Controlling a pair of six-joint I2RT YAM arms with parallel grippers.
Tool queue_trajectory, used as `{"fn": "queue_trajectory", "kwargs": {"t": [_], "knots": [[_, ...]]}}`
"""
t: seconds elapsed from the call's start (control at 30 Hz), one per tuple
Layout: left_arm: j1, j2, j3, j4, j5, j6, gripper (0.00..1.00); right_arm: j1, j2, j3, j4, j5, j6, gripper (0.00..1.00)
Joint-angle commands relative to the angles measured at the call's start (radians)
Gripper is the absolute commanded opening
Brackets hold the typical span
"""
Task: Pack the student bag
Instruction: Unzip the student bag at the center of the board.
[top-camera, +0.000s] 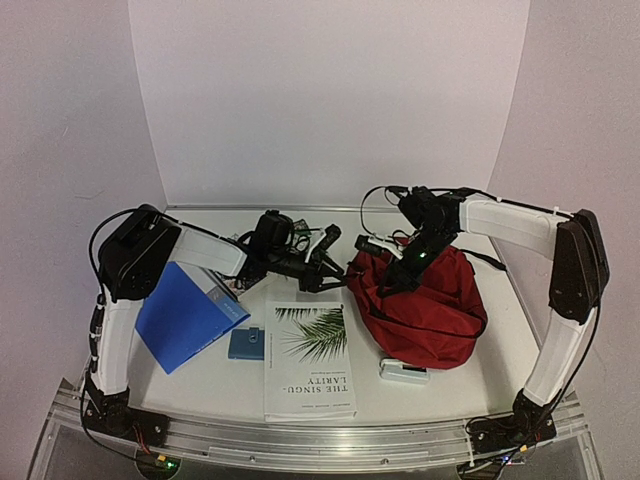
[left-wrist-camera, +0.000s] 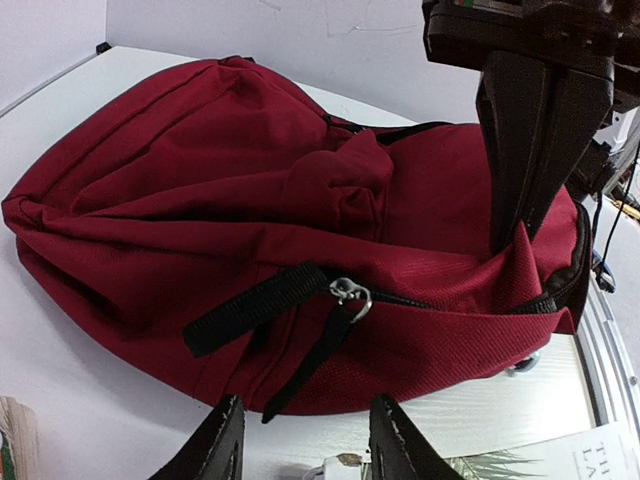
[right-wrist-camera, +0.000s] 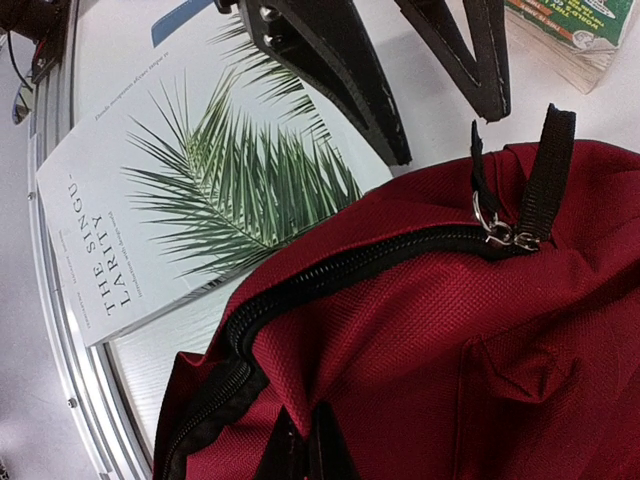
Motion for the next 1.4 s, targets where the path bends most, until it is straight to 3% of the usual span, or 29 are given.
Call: {"fn": "queue_trajectory", "kwargs": {"t": [0.0,0.37,1.0,1.23,1.37], "knots": [[-0.005,0.022,0.059,0.024,0.007,0.034,0.41,-0.001,-0.049,0.011,-0.032,-0.066,-0.024,0.02],[-0.009,0.047,0.101,0.011,0.042,0.026,0.23,-0.001,-0.047,0.012,-0.054,-0.079,-0.042,0.03],[-0.03,0.067,0.1,0.004,0.079,0.027,0.23,-0.002,-0.032,0.03,-0.068,-0.08,-0.044,0.04],[-0.031,0.015,0.057,-0.001,0.049,0.018,0.01,-0.001,-0.021,0.02,-0.068,-0.057,-0.047,0.09],[-0.032,-0.034,0.026,-0.054,0.025,0.031,0.0,-0.003,-0.008,0.021,-0.065,-0.036,-0.035,0.12]]}}
